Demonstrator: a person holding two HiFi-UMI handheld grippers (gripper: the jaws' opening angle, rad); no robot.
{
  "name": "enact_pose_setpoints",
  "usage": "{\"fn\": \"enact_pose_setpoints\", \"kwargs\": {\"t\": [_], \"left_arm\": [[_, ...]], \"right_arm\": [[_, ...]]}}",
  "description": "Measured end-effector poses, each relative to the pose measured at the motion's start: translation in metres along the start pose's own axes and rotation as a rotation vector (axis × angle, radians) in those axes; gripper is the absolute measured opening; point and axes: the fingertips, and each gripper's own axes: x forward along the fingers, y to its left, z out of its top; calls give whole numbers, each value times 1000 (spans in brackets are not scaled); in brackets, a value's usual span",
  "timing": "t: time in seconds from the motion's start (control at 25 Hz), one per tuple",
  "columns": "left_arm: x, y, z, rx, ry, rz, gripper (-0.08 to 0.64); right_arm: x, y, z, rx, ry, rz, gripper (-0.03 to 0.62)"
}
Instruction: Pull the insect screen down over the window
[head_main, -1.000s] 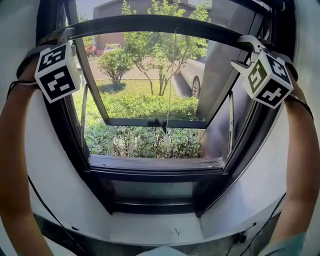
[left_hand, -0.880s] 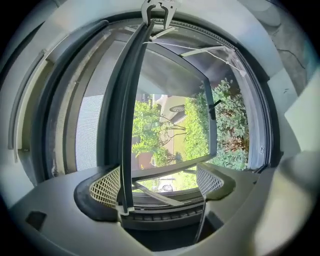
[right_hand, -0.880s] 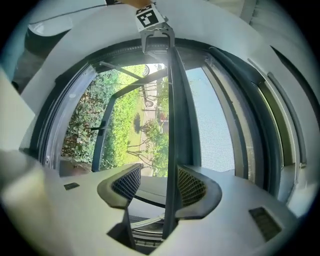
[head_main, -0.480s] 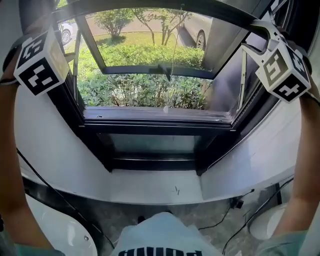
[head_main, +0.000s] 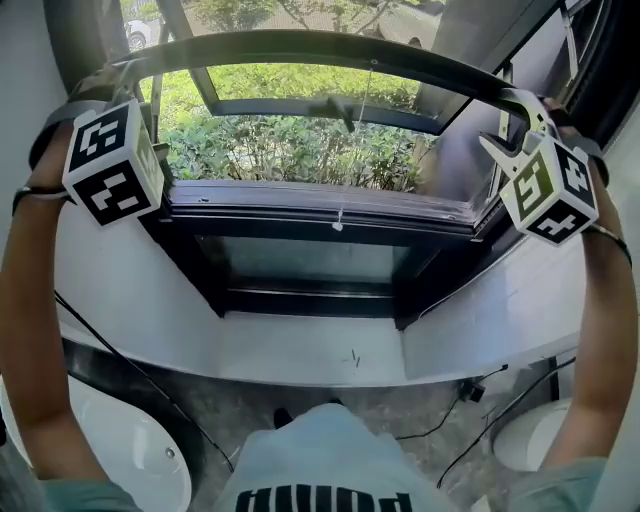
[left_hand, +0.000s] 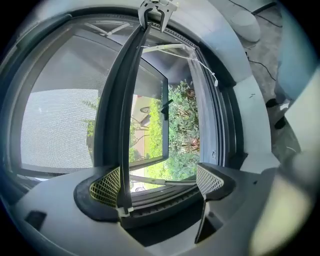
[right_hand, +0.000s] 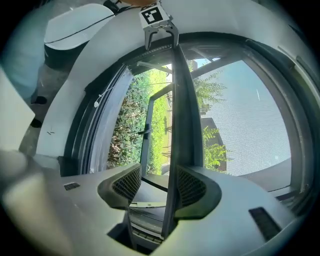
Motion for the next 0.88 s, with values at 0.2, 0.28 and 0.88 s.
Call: {"fn": "enact_pose_setpoints", "kwargs": {"t": [0.2,0.28,0.88], "left_arm": [[14,-48,2,10,0,-92,466],[20,-69,3,13,2,-123,468],[67,-188,15,11,-14,-231,467]], "right_arm": [[14,47,2,-19,10,83,224],[20,69,3,-21,9,114,224],[54,199,10,12,4,278,224]]}}
